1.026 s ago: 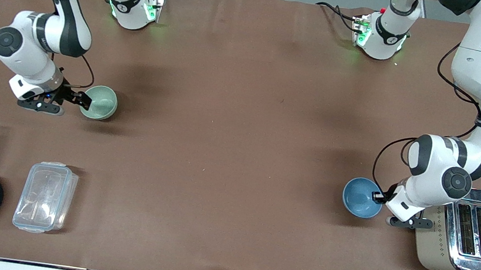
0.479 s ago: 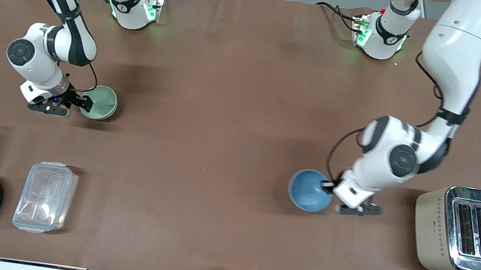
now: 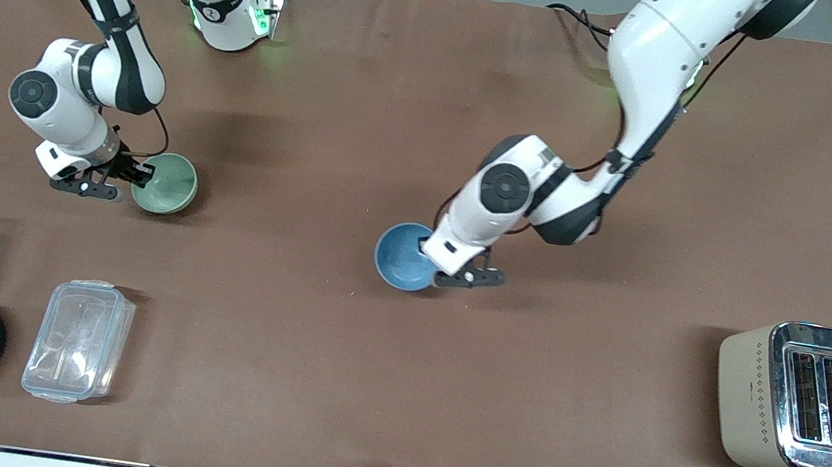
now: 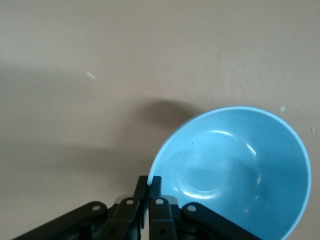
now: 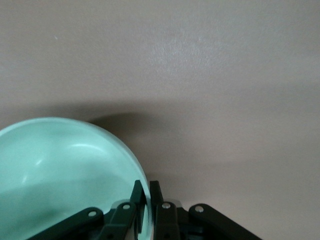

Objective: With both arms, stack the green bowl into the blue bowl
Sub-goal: 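Lift the green bowl with the right gripper while the left gripper holds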

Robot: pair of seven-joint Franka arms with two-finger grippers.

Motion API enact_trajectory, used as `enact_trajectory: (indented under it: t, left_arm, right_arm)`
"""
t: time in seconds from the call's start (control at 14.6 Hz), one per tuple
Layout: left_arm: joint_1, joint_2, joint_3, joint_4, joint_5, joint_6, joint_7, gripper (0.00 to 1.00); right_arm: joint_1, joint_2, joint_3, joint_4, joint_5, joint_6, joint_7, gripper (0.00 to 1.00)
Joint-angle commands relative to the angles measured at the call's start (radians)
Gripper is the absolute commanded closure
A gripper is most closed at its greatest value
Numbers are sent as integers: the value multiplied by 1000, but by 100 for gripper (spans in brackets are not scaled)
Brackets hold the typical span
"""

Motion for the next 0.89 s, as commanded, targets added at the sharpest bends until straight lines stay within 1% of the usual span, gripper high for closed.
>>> enact_trajectory:
  t: [0.0, 0.07, 0.14, 0.21, 0.27, 0.34, 0.41, 0.55, 0.62, 0.75, 0.82]
  left_arm:
    - [-43, 65, 13, 85, 17, -11, -34, 99]
    - [-51, 67, 13, 85, 15, -6, -34, 98]
    - [-51, 70, 13, 85, 15, -6, -34, 92]
    - [-50, 73, 13, 85, 15, -6, -33, 80]
    - [-48, 72, 13, 85, 15, -6, -34, 65]
    - [-42, 65, 13, 88, 15, -6, -34, 39]
    - [-38, 55, 19, 103, 18, -15, -30, 0]
    - [-37, 12, 77, 136, 17, -67, -28, 0]
    - [-36, -11, 105, 157, 18, -107, -26, 0]
    - [-36, -68, 186, 177, 18, -172, -14, 0]
    - [-33, -100, 220, 177, 18, -186, 16, 0]
  right_arm:
    - [29, -123, 7, 112, 42, -241, 9, 100]
    - [58, -128, 11, 196, 89, -352, 19, 100]
    - [81, -125, 22, 305, 126, -488, 45, 100]
    - [95, -120, 47, 397, 139, -579, 102, 100]
    - [100, -116, 83, 468, 139, -640, 158, 100]
    - [102, -105, 128, 513, 140, -664, 220, 100]
    - [103, -93, 178, 538, 142, -664, 304, 100]
    - [103, -47, 304, 587, 143, -652, 503, 100]
    - [105, -9, 365, 626, 143, -653, 610, 100]
    - [118, 91, 462, 717, 143, -652, 792, 100]
    - [141, 148, 488, 766, 142, -652, 868, 100]
